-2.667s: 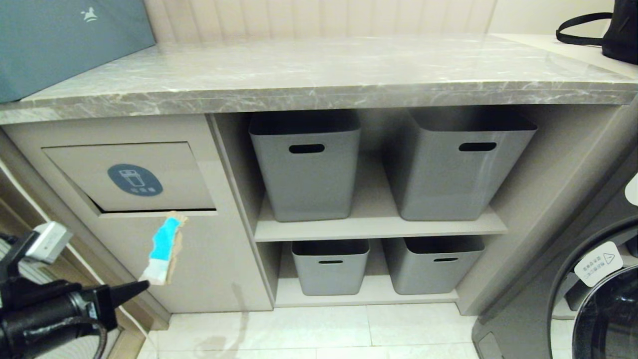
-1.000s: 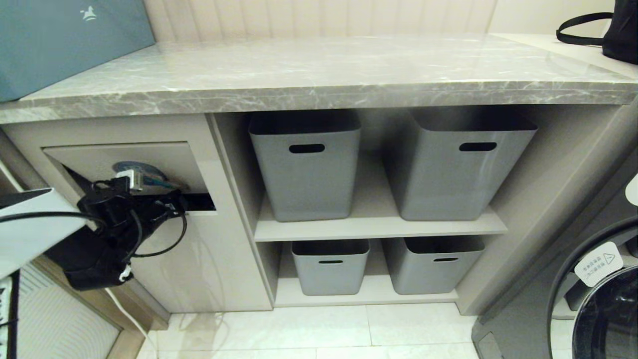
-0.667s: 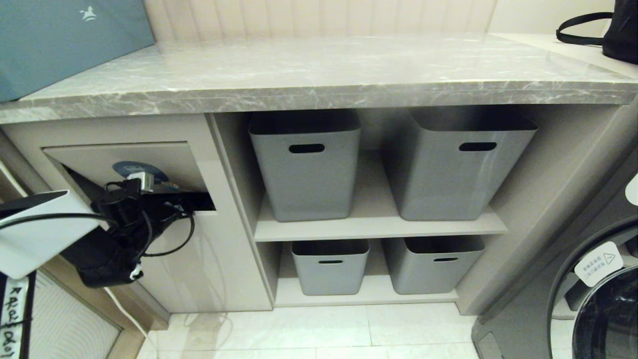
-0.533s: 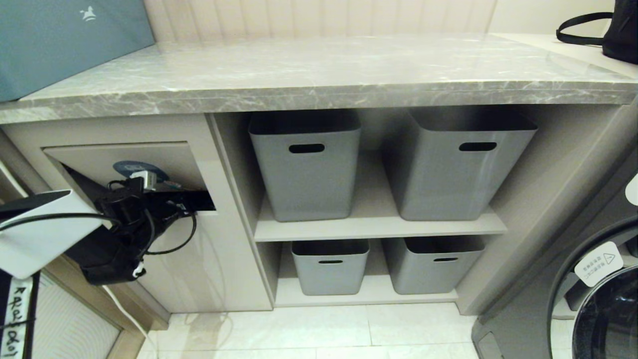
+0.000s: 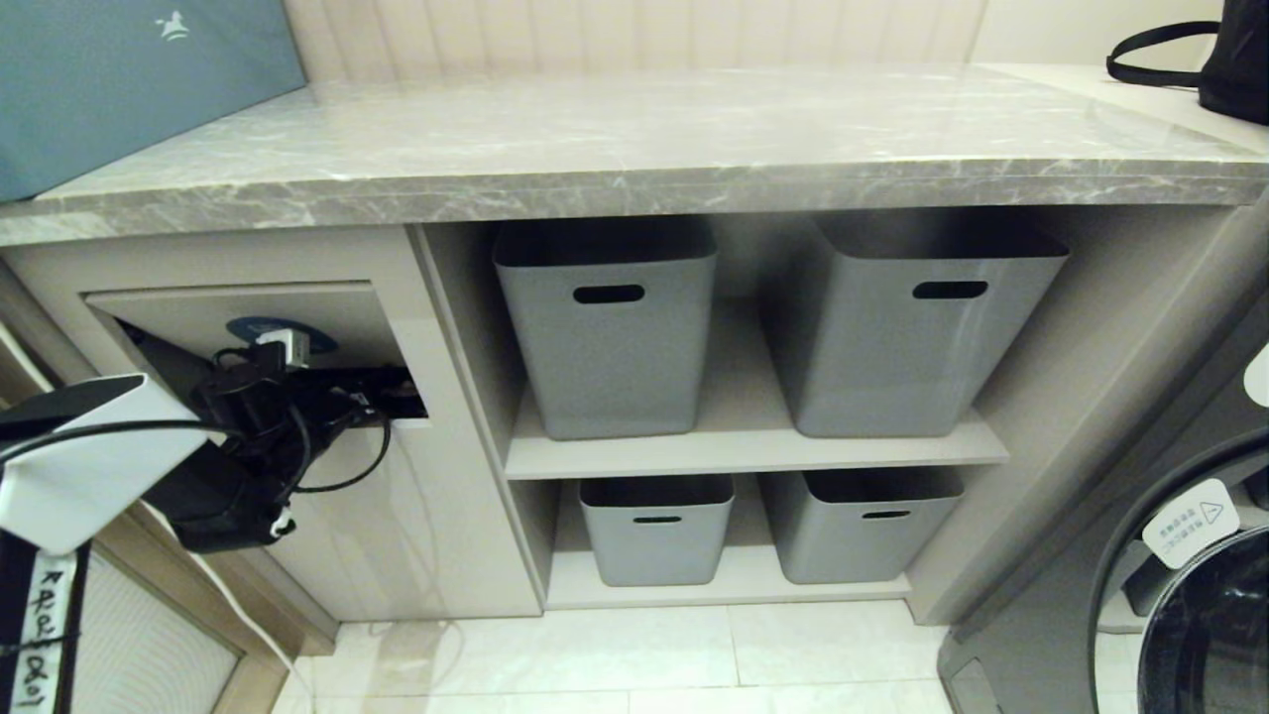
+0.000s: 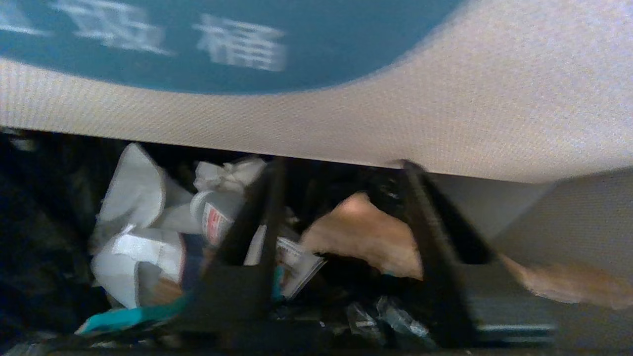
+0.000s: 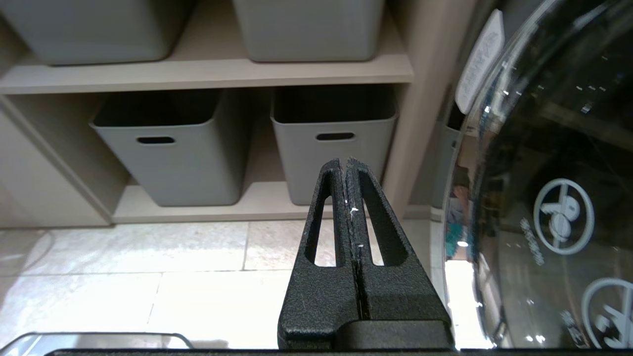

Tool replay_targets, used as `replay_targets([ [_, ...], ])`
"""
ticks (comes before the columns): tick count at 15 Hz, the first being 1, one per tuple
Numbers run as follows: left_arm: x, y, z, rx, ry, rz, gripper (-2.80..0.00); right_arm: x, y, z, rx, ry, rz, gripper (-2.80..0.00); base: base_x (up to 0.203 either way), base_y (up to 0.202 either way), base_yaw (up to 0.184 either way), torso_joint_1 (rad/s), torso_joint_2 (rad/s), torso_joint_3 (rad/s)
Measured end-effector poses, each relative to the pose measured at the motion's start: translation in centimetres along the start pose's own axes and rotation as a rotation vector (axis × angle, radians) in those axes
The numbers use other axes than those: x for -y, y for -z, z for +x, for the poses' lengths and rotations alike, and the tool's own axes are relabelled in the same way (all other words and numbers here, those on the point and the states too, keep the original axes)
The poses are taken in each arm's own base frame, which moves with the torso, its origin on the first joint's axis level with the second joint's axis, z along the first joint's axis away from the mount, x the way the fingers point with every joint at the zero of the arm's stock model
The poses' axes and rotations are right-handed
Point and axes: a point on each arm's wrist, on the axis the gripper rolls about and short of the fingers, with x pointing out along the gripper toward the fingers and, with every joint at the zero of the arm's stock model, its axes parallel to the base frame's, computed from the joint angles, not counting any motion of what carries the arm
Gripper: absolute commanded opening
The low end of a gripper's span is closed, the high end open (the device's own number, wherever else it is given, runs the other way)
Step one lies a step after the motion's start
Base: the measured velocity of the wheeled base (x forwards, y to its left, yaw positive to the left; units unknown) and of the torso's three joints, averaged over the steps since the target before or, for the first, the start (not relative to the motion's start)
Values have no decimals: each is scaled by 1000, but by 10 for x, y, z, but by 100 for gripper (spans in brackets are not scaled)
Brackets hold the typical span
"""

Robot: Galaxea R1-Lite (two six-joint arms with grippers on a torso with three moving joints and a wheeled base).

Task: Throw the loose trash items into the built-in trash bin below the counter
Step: Put the garbage in the trash can

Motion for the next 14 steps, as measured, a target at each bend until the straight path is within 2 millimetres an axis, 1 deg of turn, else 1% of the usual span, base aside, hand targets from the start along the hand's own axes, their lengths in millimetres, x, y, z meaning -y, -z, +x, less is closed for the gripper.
replay_targets([
  [6,1,1,-3,-12,-3,0,0,0,0,0,0,0,0,-280,0,0,0,0,0,0],
  [9,8,-2,-15,-40,0,-6,0,0,0,0,0,0,0,-280,0,0,0,0,0,0],
  [11,13,-7,-26,-51,1,-9,0,0,0,0,0,0,0,-280,0,0,0,0,0,0],
  [12,15,-11,-31,-52,0,-9,-280,0,0,0,0,0,0,-280,0,0,0,0,0,0],
  [14,21,-22,-43,-45,0,-7,-280,0,0,0,0,1,0,-280,0,0,0,0,0,0],
])
